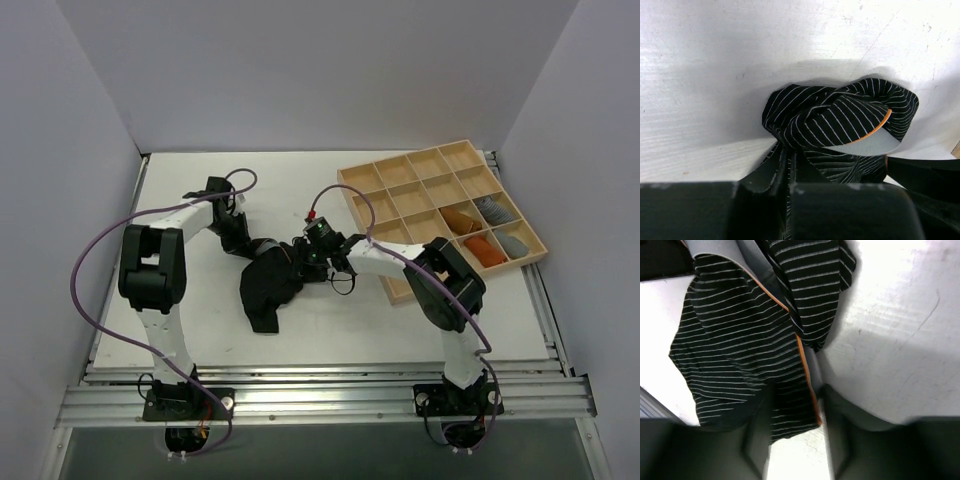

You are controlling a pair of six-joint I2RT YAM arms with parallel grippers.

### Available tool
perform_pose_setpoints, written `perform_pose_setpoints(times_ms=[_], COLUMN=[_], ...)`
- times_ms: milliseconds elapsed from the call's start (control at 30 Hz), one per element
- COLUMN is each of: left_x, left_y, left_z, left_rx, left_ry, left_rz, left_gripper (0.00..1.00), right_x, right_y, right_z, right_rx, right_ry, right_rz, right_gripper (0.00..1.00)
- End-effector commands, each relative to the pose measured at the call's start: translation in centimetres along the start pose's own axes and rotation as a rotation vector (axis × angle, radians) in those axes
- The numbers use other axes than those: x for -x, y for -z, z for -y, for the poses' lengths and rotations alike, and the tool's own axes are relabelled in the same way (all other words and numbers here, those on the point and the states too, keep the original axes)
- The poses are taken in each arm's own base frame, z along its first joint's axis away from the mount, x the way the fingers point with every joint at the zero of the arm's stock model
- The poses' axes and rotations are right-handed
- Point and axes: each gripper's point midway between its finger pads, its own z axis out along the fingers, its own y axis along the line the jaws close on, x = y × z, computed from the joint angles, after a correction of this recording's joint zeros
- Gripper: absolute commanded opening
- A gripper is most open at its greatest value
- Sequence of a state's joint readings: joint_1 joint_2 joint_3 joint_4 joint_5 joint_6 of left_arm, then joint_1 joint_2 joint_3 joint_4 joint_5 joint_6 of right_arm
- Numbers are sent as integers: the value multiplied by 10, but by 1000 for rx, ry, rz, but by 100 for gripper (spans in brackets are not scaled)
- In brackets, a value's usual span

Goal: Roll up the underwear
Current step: Flatten the underwear

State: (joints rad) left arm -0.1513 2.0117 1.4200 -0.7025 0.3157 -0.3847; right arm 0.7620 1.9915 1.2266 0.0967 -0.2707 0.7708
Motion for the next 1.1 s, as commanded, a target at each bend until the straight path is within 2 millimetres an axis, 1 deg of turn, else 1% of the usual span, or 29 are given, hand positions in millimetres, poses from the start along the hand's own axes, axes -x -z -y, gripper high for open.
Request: perform_pose_setpoints(times_ms=[0, 33, 67, 100, 133, 167, 200, 233, 267, 300, 333, 367, 400, 433, 467, 500, 533, 567, 700, 733, 800, 833, 867, 900, 933, 967, 1000, 1033, 1067], left_x=[20, 20, 23, 25, 29, 35, 38, 42, 40, 48, 48, 43, 46, 44, 38, 35, 31, 24, 0, -9, -17, -22, -26, -28, -32, -35, -38, -42, -46], left_y=[3, 4, 10, 14, 23, 34, 42, 55, 64, 77, 89, 96, 105, 112, 116, 119, 124, 126, 135, 141, 149, 160, 165, 171, 184, 189, 193, 204, 208], left_z=[9, 11, 14, 16, 21, 25, 29, 34, 36, 42, 47, 46, 51, 52, 53, 54, 53, 52, 44, 40, 38, 38, 38, 38, 41, 41, 42, 46, 48], left_rx=[-52, -57, -54, -52, -61, -64, -64, -68, -59, -67, -73, -63, -65, -64, -64, -64, -61, -55, -19, 2, 16, 19, 23, 28, 21, 19, 14, -5, -17], left_ry=[-10, -2, 3, 4, -4, -8, -12, -21, -18, -27, -30, -17, -16, -12, -11, -12, -8, -4, 3, 3, 0, 0, 0, 2, 2, 5, 9, 19, 23], left_rz=[44, 40, 40, 44, 62, 78, 92, 115, 113, 143, 161, 144, 155, 153, 136, 134, 135, 119, 78, 70, 73, 90, 98, 115, 147, 160, 173, 205, 212], left_gripper=[3, 2, 2, 2, 2, 2, 2, 2, 2, 2, 2, 2, 2, 2, 2, 2, 2, 2, 2, 2, 2, 2, 2, 2, 2, 2, 2, 2, 2], right_x=[-18, -13, -7, -12, 1, 19, 23, 37, 57, 62, 69, 83, 88, 92, 92, 96, 95, 91, 74, 67, 58, 56, 54, 53, 53, 52, 51, 50, 47], right_y=[4, 5, 8, 15, 21, 33, 46, 57, 76, 90, 101, 118, 131, 139, 149, 157, 161, 168, 185, 188, 201, 206, 217, 222, 227, 236, 240, 243, 248], right_z=[15, 18, 19, 32, 40, 31, 39, 43, 36, 42, 41, 48, 46, 47, 49, 43, 40, 34, 26, 28, 29, 33, 33, 33, 33, 31, 29, 27, 21], right_rx=[-59, -82, -92, -156, -204, -209, -253, -278, -287, -320, -324, -366, -380, -391, -404, -399, -396, -388, -403, -419, -436, -463, -468, -473, -482, -472, -462, -449, -414], right_ry=[-5, 2, 33, 39, 51, 74, 113, 124, 141, 165, 171, 171, 179, 200, 209, 221, 240, 254, 276, 276, 269, 267, 258, 256, 256, 252, 248, 245, 243], right_rz=[-42, -25, -15, -52, -24, 17, 13, 41, 103, 96, 106, 148, 149, 150, 139, 153, 149, 146, 140, 135, 138, 150, 166, 177, 192, 211, 224, 232, 241], right_gripper=[33, 25, 16, 0, 0, 0, 0, 0, 0, 0, 0, 0, 0, 0, 0, 0, 0, 0, 0, 0, 0, 0, 0, 0, 0, 0, 0, 0, 0])
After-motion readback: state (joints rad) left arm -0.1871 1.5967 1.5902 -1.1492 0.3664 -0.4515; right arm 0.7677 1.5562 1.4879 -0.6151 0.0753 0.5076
